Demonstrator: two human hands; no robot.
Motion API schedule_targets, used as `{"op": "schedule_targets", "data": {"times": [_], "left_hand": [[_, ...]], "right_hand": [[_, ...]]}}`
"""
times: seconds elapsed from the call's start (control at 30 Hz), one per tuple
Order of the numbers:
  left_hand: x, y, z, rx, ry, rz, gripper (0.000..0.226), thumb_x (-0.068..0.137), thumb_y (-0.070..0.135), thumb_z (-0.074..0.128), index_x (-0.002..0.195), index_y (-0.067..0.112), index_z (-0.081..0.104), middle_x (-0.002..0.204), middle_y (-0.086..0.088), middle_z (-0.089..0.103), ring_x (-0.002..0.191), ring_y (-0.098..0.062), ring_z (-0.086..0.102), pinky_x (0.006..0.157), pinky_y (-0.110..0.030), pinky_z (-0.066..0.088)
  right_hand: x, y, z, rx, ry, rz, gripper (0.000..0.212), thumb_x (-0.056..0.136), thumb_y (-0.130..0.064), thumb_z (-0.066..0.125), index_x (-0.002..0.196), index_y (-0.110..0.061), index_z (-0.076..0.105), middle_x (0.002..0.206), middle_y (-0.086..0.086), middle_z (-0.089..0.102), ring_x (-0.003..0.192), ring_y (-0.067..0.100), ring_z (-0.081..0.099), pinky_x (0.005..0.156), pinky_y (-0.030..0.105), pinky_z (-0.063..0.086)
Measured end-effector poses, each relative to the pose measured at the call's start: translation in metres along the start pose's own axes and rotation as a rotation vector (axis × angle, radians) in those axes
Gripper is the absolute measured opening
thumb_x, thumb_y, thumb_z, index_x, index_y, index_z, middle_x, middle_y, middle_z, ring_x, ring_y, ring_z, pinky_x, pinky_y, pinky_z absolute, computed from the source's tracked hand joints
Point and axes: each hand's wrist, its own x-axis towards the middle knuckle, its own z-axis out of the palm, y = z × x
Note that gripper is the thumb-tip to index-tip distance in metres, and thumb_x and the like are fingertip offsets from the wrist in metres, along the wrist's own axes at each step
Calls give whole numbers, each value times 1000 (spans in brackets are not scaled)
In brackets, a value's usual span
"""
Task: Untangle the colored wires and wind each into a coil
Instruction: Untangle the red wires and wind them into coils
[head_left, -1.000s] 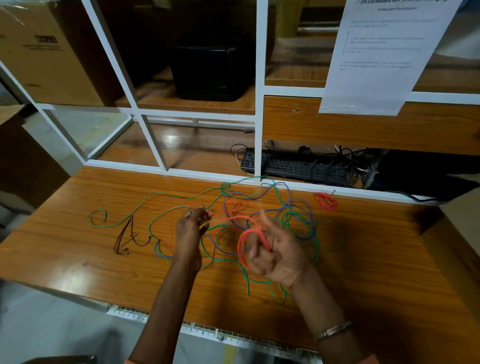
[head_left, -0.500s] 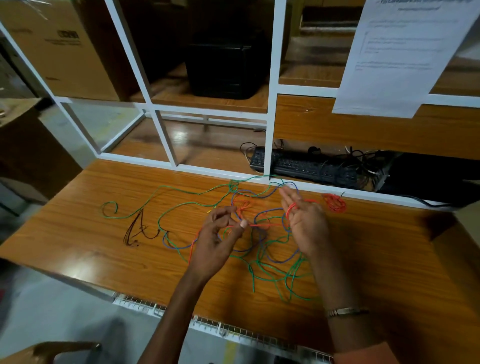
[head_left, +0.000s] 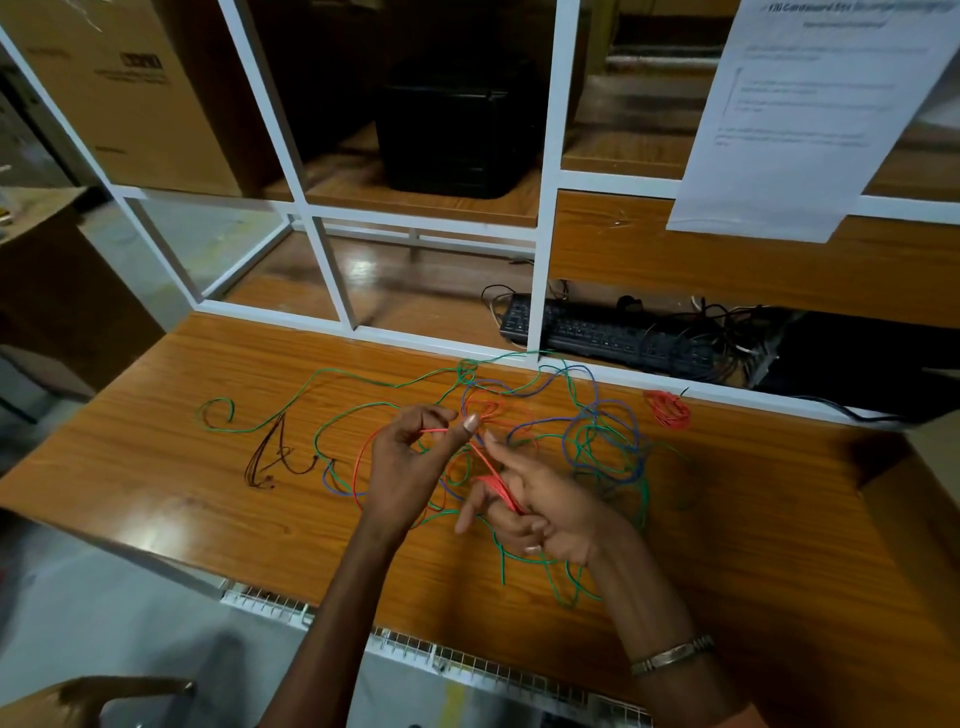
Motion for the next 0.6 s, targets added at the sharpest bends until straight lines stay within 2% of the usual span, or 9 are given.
{"op": "schedule_targets", "data": {"times": [0.07,0.13,0.2,0.27,0.37,0.43,0.5,0.57,0.6], "left_hand": [[-4,0,5,-100,41,-55,57,92,31,79,60,-1,46,66,-10,51,72,-18,54,82,-44,52],[-8,-4,6,-113,71,-51,63,102,27,69,57,5,30,61,-13,27,65,-21,34,79,-46,48],[-12,-8,7,-71,75,-35,64,104,25,66,58,5,27,61,-20,25,66,-23,38,79,-39,44],[-15,-12,9,-56,86,-39,62,104,26,65,59,3,29,62,-22,29,70,-22,42,77,-40,46],[-18,-8,14,12,47,-12,55,103,21,66,59,14,33,61,-8,33,67,-17,39,72,-37,38],[-21,-7,17,78,-70,47,52,102,22,67,58,15,40,61,2,44,66,-16,45,72,-35,38],[-26,-5,17,138,-191,85,45,101,25,69,61,10,52,66,1,56,72,-17,56,77,-33,43],[-28,-1,17,160,-285,109,36,100,25,70,66,21,61,73,4,63,78,-15,63,80,-31,46],[-28,1,18,172,-310,125,33,100,26,71,68,26,63,76,5,65,81,-15,65,81,-32,48]], "right_hand": [[-3,-1,-1,163,-119,-166,73,103,-61,42,91,6,70,37,-1,19,30,13,9,39,27,11],[-8,-6,-2,363,-132,-349,63,104,-51,45,85,3,69,37,-2,17,30,12,12,39,26,11],[-14,-17,-7,558,-44,-513,58,105,-45,40,83,-1,70,40,-5,15,31,11,13,38,23,19],[-14,-26,-18,770,-32,-675,51,108,-38,38,93,-2,71,45,-8,17,36,8,15,42,23,26],[-7,-29,-36,983,28,-819,47,111,-31,35,120,1,67,55,-9,30,46,4,23,51,20,37],[-6,-29,-45,1020,231,-853,46,111,-28,35,134,6,57,63,-7,48,51,3,43,57,21,49],[-1,-27,-50,949,416,-843,43,109,-26,38,131,7,55,82,3,70,74,12,70,70,25,60],[6,-26,-49,715,587,-789,32,108,-20,40,121,4,57,112,17,73,112,26,71,96,32,57],[9,-24,-49,563,684,-746,28,108,-15,40,121,3,56,121,20,70,121,28,66,105,34,51]]}}
